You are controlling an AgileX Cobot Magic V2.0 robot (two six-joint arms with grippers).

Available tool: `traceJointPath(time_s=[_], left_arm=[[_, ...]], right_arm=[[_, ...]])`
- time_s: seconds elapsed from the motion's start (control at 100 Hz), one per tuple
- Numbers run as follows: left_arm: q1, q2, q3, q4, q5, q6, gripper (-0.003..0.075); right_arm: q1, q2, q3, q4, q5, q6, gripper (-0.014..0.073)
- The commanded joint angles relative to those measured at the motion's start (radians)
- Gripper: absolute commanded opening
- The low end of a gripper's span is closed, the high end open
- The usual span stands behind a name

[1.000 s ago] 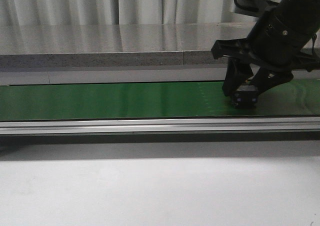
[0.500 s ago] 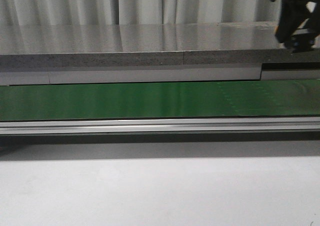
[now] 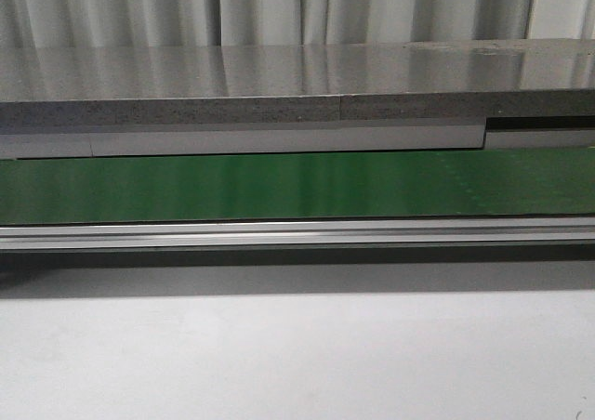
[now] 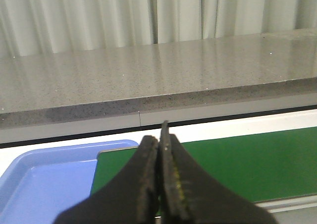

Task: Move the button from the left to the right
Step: 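Lift the switch with the right gripper and move it over the green bin, then lower the switch into the green bin and open the right gripper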

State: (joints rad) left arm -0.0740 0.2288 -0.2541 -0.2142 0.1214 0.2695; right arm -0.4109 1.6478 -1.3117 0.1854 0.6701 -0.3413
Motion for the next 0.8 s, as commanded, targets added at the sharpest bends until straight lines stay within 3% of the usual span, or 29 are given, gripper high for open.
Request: traceJointPath(time_s=[0.0,0.28,0.79], left_arm=[[-0.01,0.01,-0.027,-0.012,-0.086,-0.005,-0.0019],[-0.01,0.01,-0.027,-0.012,-0.086,-0.005,-0.0019],[-0.01,0.01,-0.027,-0.012,-0.086,-0.005,-0.0019]], right_arm=[[-0.023,-0.001,-0.036,0.004,-0.06,-0.051,0.0227],[-0.039,0.132,-0.036,0.004,-0.069,-0.125,0.0227],[-0.049,0.19,-0.036,0.003,-0.109,-0.126,0.0227]])
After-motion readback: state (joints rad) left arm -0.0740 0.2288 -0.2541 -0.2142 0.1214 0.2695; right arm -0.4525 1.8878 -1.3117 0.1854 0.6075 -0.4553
